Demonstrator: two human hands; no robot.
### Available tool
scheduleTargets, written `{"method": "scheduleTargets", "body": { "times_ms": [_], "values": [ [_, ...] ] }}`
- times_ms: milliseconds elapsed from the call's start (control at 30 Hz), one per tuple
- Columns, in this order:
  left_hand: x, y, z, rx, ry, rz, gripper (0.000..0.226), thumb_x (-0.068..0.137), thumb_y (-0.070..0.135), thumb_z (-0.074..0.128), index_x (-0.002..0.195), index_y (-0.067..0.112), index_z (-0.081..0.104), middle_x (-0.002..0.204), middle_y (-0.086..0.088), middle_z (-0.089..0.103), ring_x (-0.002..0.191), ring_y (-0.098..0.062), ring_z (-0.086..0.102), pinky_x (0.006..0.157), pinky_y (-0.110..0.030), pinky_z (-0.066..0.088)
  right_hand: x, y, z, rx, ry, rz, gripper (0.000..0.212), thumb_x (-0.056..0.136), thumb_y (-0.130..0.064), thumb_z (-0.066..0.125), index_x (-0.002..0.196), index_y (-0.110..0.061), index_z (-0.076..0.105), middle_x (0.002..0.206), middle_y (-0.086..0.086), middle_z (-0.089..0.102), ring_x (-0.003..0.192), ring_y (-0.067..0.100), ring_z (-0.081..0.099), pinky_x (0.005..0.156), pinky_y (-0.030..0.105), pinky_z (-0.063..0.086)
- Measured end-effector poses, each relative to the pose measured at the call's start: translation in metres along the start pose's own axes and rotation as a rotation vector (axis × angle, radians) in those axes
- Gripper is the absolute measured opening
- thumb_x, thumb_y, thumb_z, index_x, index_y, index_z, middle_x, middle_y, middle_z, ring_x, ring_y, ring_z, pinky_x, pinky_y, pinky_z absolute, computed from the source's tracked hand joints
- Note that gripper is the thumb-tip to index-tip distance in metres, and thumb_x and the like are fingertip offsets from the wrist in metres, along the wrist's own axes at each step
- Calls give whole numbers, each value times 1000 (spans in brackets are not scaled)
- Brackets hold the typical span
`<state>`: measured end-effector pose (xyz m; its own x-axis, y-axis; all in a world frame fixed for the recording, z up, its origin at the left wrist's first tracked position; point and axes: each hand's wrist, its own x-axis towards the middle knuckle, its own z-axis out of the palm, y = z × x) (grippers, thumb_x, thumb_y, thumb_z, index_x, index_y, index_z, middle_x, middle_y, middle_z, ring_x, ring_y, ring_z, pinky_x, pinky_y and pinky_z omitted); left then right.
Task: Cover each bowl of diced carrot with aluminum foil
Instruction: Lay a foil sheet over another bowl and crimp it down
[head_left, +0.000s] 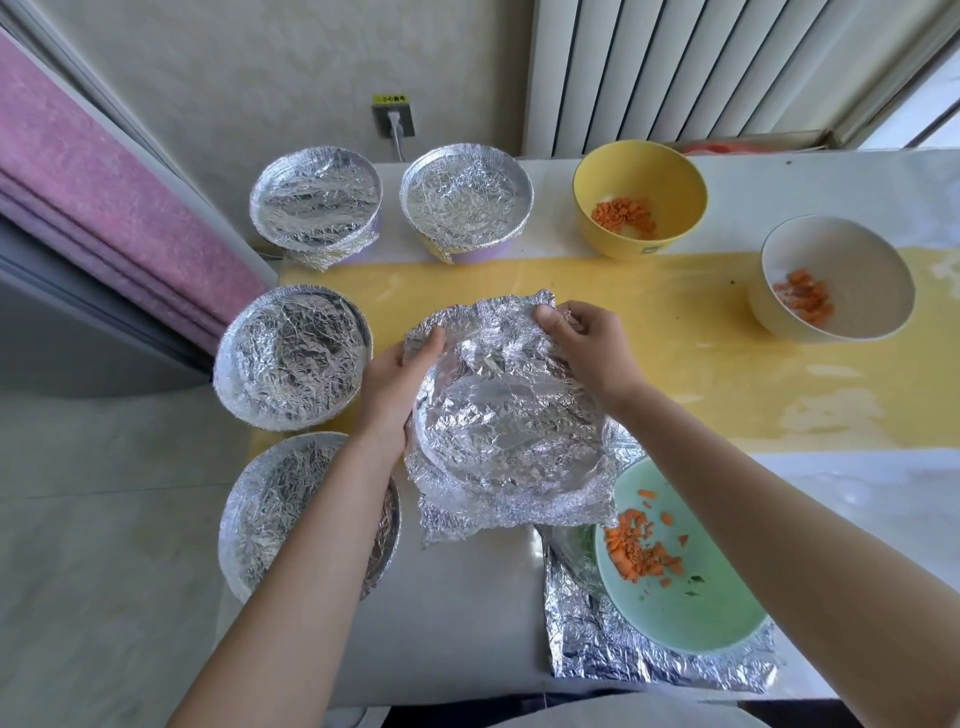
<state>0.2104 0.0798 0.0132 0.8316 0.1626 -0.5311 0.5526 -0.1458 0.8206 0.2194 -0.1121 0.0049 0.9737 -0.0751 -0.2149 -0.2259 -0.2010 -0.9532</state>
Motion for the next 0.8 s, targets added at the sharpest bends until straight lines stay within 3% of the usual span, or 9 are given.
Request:
{"method": "scheduleTargets", "body": {
  "times_ms": [67, 200, 300, 400, 467, 533, 633, 733, 800],
  "values": [
    [-4, 0, -1, 90, -25, -9, 30, 82, 57, 55, 89, 29, 61, 72, 15, 43, 57, 4, 38, 52, -19, 30, 1, 1, -1, 32, 16, 16, 31, 89, -31, 60, 75, -4, 52, 53, -2, 35, 38, 0, 27, 39, 13, 25],
    [-9, -1, -1, 162, -32, 40, 44, 87, 56, 46, 65, 19, 54, 70, 2, 51, 63, -9, 43, 55, -21, 25, 2, 7, -3, 43, 0, 65, 31, 89, -33, 60, 75, -6, 51, 55, 2, 37, 40, 7, 28, 40, 19, 25],
    [-8, -2, -2, 126, -51, 22, 37, 90, 57, 41, 78, 26, 59, 72, 10, 49, 66, -8, 43, 58, -21, 28, 3, 13, -2, 59, 54, 84, 35, 89, -34, 59, 67, -10, 46, 52, 0, 37, 40, 7, 28, 40, 21, 25],
    [-7, -7, -7, 32, -38, 13, 47, 85, 60, 47, 115, 26, 56, 94, 12, 55, 90, -9, 52, 89, -30, 36, 5, 18, -4, 4, 207, 94, 35, 92, -39, 56, 74, -9, 50, 54, 2, 39, 45, 10, 30, 47, 24, 26],
    [-9, -8, -11, -82, 4, 17, 56, 74, 64, 58, 113, 24, 54, 107, 6, 59, 105, -16, 54, 100, -40, 37, 6, 21, -7, 11, 295, 109, 34, 94, -37, 52, 73, -11, 47, 54, 0, 38, 49, 13, 30, 51, 27, 26],
    [-11, -11, -14, -206, 42, 8, 61, 68, 64, 66, 110, 21, 54, 113, -2, 59, 106, -22, 57, 97, -44, 43, 6, 20, -9, -6, 388, 133, 37, 97, -36, 47, 68, -14, 43, 54, -2, 36, 51, 13, 30, 53, 28, 25],
    [-21, -17, -11, -404, 42, 41, 46, 78, 46, 67, 109, 13, 57, 102, -10, 61, 89, -23, 62, 82, -34, 52, 5, 17, -11, 30, 508, 160, 38, 100, -33, 40, 65, -17, 40, 55, -3, 36, 46, 6, 34, 48, 24, 28],
    [-29, -26, 4, -394, 16, 16, 58, 73, 42, 75, 114, 6, 58, 107, -12, 66, 93, -24, 65, 80, -31, 53, -1, 14, -7, 115, 521, 179, 33, 101, -30, 35, 73, -13, 41, 57, -3, 33, 38, 2, 31, 40, 18, 29],
    [-34, -27, 16, -305, 85, 0, 39, 79, 34, 73, 105, 8, 61, 97, -4, 67, 86, -18, 63, 72, -26, 50, -7, 16, -2, 98, 507, 167, 36, 101, -28, 35, 67, -17, 33, 57, -3, 29, 40, 3, 28, 42, 20, 27]
  ]
}}
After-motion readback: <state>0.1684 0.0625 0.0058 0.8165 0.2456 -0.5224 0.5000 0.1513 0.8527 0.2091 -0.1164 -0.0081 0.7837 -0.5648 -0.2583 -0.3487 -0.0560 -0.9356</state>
